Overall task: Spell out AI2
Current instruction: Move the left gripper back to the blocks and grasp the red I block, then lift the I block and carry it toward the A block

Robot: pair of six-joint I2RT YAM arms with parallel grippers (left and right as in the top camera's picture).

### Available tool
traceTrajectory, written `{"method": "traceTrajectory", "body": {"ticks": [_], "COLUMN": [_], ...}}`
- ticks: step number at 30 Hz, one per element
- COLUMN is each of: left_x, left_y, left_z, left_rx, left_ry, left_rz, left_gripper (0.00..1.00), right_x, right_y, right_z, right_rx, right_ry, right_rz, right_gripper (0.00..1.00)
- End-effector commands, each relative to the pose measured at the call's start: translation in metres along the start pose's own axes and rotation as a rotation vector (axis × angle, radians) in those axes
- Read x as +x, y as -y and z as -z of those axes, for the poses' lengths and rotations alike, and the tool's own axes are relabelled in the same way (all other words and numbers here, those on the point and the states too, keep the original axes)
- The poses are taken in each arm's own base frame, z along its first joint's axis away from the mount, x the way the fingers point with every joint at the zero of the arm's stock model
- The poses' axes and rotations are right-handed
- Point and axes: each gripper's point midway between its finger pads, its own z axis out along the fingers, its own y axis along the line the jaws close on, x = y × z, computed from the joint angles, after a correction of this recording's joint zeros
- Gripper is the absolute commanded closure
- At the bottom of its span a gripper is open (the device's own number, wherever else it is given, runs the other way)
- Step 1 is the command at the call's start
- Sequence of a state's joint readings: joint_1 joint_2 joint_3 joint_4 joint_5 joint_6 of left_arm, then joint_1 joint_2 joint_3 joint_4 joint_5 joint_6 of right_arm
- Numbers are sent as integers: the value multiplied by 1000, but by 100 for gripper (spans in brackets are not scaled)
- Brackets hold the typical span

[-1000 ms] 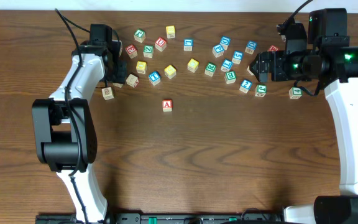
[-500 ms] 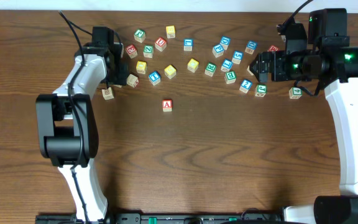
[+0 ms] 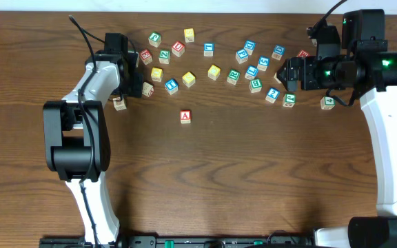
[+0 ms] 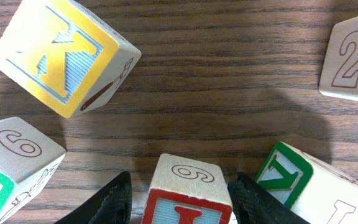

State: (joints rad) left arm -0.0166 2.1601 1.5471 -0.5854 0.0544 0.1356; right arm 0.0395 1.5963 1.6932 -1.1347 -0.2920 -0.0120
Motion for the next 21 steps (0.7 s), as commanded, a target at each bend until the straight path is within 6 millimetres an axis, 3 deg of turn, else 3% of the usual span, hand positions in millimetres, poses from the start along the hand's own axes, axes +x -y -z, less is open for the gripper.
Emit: {"method": "traceTrajectory", "body": {"ticks": [1, 16, 21], "left_x": [5, 11, 10], "left_y": [1, 1, 1], "left_z": [-6, -10, -10], "left_rx": [13, 14, 14], "left_ry": [-17, -25, -25], "left_rz": [-9, -5, -5], "left_gripper": [49, 49, 54], "right_x": [-3, -3, -3], "right_y": [-3, -3, -3], "right_z": [2, 2, 2], "right_rx": [-2, -2, -2], "right_ry": [8, 8, 8], "right_rz": [20, 20, 20], "right_gripper": [1, 1, 1]}}
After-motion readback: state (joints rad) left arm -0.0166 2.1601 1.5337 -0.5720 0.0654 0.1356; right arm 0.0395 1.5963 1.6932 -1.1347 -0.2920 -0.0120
